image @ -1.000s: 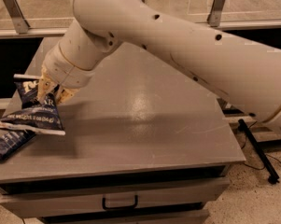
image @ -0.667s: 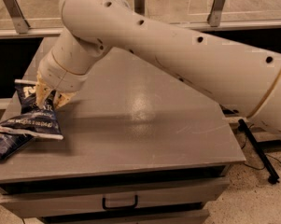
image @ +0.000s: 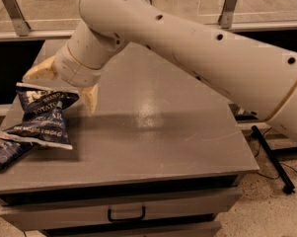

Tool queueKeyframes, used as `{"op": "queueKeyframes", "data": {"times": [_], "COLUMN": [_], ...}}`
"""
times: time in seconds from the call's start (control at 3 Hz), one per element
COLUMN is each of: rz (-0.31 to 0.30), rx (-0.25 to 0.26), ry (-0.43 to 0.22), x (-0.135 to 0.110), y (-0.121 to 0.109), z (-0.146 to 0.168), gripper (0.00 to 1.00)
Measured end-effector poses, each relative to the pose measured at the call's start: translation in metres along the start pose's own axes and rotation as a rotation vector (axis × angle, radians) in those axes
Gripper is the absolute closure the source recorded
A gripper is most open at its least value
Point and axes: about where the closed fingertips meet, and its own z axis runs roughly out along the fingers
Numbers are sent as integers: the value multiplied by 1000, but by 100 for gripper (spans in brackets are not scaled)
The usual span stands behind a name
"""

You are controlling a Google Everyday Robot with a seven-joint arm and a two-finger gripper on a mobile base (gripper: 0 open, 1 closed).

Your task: Move blue chip bag near rxbar blueberry

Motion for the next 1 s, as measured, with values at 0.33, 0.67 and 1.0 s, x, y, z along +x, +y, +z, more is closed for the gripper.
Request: {"op": "queueKeyframes", "data": {"times": [0.33,0.67,1.0], "rz": [26,44,44], "rx": [-9,-23,-23], "ry": [71,128,128], "x": [25,51,51], "y": [5,9,9], "z": [-31,-57,-57], "gripper": [0,0,0]}}
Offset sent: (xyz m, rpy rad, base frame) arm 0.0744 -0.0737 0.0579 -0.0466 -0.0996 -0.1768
